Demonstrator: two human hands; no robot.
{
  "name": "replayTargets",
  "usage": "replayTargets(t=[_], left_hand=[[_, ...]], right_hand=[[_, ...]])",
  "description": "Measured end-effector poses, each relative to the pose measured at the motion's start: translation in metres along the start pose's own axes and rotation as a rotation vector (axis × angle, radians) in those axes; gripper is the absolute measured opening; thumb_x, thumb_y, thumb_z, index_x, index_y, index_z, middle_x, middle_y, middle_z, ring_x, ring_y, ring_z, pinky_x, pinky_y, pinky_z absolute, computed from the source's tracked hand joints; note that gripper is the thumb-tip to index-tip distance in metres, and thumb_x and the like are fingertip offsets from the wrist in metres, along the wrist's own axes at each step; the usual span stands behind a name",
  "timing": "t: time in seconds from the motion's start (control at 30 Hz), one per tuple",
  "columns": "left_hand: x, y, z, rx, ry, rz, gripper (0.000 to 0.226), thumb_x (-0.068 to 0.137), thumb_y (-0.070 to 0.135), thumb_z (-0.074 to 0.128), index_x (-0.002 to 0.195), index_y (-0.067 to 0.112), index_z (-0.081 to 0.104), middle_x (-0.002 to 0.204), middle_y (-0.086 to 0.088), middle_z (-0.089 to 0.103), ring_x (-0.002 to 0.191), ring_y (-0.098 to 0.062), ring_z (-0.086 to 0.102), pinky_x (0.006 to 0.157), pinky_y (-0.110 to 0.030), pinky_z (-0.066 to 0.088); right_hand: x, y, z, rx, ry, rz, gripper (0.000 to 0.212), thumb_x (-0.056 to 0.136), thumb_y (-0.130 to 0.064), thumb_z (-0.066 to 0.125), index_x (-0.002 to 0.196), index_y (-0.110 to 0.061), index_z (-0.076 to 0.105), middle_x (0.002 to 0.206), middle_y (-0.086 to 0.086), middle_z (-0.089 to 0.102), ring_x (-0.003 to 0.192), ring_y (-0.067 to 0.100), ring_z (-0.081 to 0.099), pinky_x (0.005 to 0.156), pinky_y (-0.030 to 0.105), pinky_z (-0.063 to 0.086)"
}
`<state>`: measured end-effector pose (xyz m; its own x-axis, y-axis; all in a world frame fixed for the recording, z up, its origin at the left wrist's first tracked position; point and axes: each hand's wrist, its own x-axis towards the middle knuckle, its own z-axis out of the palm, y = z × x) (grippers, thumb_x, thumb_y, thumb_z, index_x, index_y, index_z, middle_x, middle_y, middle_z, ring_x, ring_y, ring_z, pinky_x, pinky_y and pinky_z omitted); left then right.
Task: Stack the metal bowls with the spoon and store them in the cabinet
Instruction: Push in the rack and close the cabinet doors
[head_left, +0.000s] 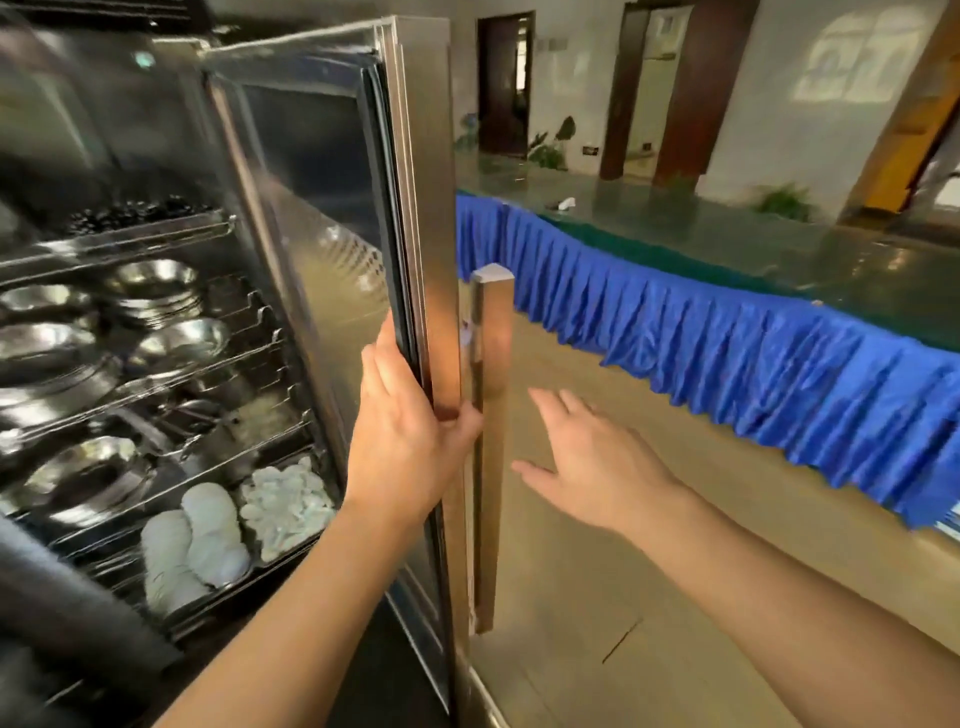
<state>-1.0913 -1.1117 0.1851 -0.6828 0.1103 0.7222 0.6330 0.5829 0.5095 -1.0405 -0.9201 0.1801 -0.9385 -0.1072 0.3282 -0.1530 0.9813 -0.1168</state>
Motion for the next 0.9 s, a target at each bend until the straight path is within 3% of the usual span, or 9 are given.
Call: replayTargets(t=[0.07,0.17,0.27,0.4,0.5,0.6,0.73,0.8,0.9], left_hand=[[-0.014,-0.007,-0.024,0.024,0.003,-0.036,0.088,0.076,0.026,0.073,0.147,0.011,0.024,0.12,-0.003,0.046,0.101,-0.019,0.059,0.077,-0.024,0.053],[-0.033,-0.022,-0.068,0.074,0.045,-0.161,0.076,0.074,0.035,0.072,0.137,0.019,0.034,0.106,0.009,0.051,0.089,-0.006,0.055,0.064,-0.008,0.044],[-0.05,-0.04,-0.107,0.128,0.071,-0.225,0.076,0.074,0.046,0.079,0.134,0.024,0.038,0.108,0.013,0.055,0.091,-0.006,0.06,0.063,-0.006,0.043],[-0.073,-0.069,-0.157,0.226,0.13,-0.36,0.081,0.07,0.059,0.076,0.135,0.033,0.036,0.113,0.022,0.055,0.095,0.002,0.059,0.068,-0.011,0.047],[-0.089,-0.094,-0.187,0.286,0.156,-0.397,0.072,0.073,0.052,0.077,0.132,0.041,0.037,0.114,0.034,0.05,0.104,0.012,0.054,0.07,-0.008,0.044],[-0.1,-0.124,-0.222,0.352,0.213,-0.472,0.071,0.076,0.052,0.072,0.133,0.046,0.03,0.118,0.05,0.038,0.102,0.026,0.045,0.073,-0.006,0.037],[-0.104,-0.173,-0.262,0.395,0.24,-0.548,0.065,0.08,0.055,0.066,0.136,0.044,0.035,0.13,0.021,0.05,0.1,0.005,0.053,0.078,-0.026,0.048],[-0.102,-0.195,-0.279,0.399,0.226,-0.54,0.06,0.084,0.05,0.066,0.135,0.044,0.035,0.132,0.016,0.052,0.1,0.002,0.054,0.078,-0.023,0.045],[-0.096,-0.23,-0.302,0.419,0.226,-0.547,0.058,0.088,0.048,0.062,0.138,0.041,0.033,0.135,0.013,0.053,0.101,0.003,0.053,0.077,-0.017,0.04]], right_hand=[[0.016,-0.018,0.008,0.068,0.005,-0.035,0.081,0.085,-0.06,0.061,0.144,-0.015,0.029,0.129,0.009,0.054,0.108,0.029,0.059,0.075,0.039,0.052],[0.037,-0.062,0.024,0.18,0.0,-0.114,0.065,0.08,-0.062,0.066,0.12,-0.015,0.044,0.108,0.006,0.063,0.091,0.025,0.065,0.064,0.033,0.049],[0.046,-0.108,0.041,0.562,-0.084,-0.101,0.056,0.078,-0.051,0.074,0.12,-0.023,0.048,0.104,-0.004,0.069,0.091,0.016,0.068,0.073,0.035,0.058],[0.052,-0.167,0.065,0.851,-0.182,-0.134,0.046,0.079,-0.039,0.08,0.11,-0.043,0.046,0.09,-0.03,0.06,0.083,-0.008,0.059,0.067,0.005,0.047],[0.059,-0.207,0.078,0.965,-0.302,-0.166,0.052,0.081,-0.037,0.079,0.122,-0.044,0.048,0.109,-0.026,0.062,0.102,-0.002,0.058,0.088,0.025,0.05],[0.072,-0.255,0.091,1.018,-0.432,-0.18,0.039,0.08,-0.037,0.079,0.112,-0.036,0.058,0.112,-0.012,0.068,0.104,0.007,0.063,0.09,0.033,0.052],[0.093,-0.32,0.11,1.052,-0.486,-0.196,0.023,0.08,-0.032,0.08,0.092,-0.018,0.066,0.088,-0.004,0.07,0.08,0.004,0.066,0.074,0.024,0.05],[0.105,-0.348,0.119,1.094,-0.484,-0.242,0.017,0.079,-0.029,0.079,0.079,-0.017,0.068,0.074,-0.007,0.068,0.074,0.005,0.067,0.068,0.024,0.048],[0.126,-0.389,0.132,1.099,-0.474,-0.293,0.016,0.076,-0.037,0.077,0.076,-0.025,0.068,0.071,-0.004,0.069,0.072,0.007,0.068,0.069,0.032,0.052]])
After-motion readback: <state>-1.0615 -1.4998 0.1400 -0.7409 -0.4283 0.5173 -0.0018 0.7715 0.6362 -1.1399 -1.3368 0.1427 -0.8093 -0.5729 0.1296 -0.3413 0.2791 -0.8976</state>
